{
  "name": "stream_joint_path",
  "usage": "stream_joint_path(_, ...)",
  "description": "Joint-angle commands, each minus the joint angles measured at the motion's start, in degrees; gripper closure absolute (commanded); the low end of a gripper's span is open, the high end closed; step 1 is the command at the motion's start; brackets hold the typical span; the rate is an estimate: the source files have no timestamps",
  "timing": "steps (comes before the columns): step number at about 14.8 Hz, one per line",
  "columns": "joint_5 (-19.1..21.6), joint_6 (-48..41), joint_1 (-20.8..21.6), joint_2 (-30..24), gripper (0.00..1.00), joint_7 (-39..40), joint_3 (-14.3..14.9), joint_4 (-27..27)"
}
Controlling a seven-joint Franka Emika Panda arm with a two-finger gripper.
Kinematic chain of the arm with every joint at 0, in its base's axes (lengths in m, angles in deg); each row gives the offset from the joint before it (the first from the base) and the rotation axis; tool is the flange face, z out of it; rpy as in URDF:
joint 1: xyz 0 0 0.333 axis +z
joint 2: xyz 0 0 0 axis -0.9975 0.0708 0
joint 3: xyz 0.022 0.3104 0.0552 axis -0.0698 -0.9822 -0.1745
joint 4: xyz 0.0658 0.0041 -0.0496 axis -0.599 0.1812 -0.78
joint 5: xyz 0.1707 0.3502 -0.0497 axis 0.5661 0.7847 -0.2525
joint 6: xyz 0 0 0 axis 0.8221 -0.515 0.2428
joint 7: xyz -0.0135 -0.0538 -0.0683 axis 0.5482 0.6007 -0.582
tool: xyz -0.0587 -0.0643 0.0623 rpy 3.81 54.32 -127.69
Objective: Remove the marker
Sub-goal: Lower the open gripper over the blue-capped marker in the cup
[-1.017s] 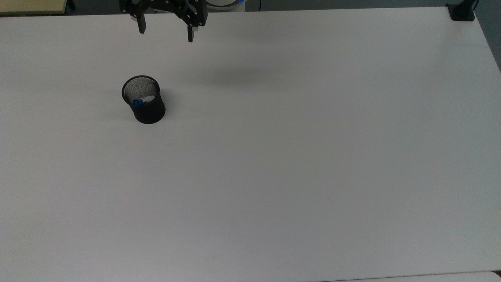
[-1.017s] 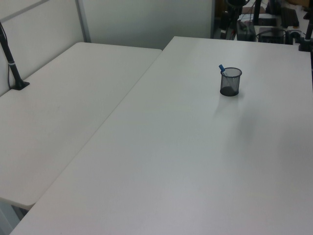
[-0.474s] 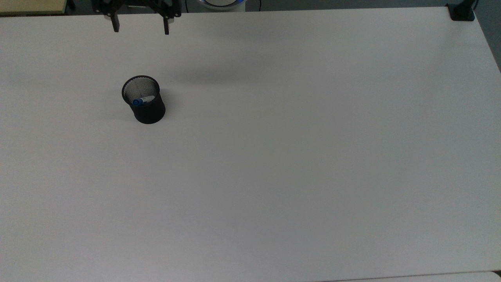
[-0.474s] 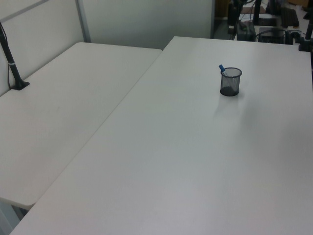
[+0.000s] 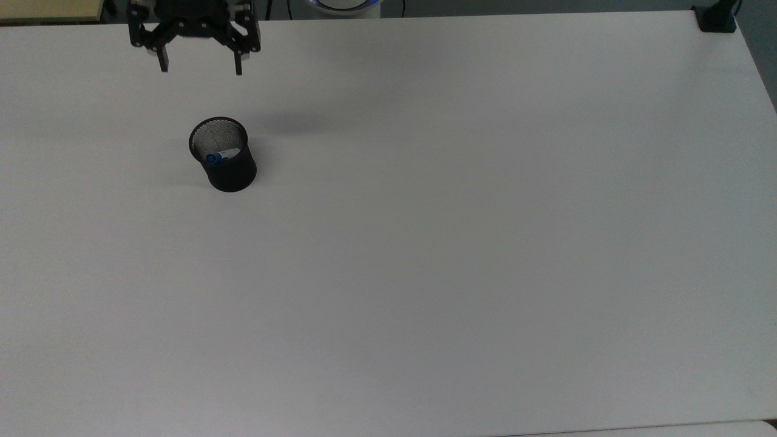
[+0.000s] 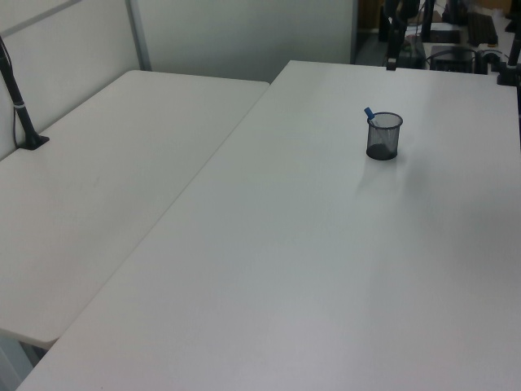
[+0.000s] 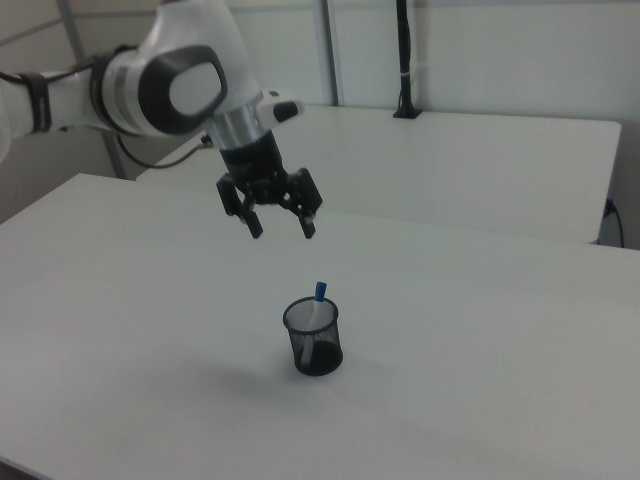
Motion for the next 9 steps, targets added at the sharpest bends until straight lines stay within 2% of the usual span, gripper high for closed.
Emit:
stream_joint_path(1,-0.8,14.4,-0.5,-1.1,0.00,0.1,0.7,9.9)
stream_joint_path(4,0.0,20.1,-0.5,1.1,0.03,0.0,1.3,11.9)
stream_joint_path(7,1.8,24.0,-0.5,3.6,0.03,-0.1,1.3,12.0)
stream_joint_path(9,2.1,26.2,-0.6,5.8,0.06,-0.1,1.3,12.0)
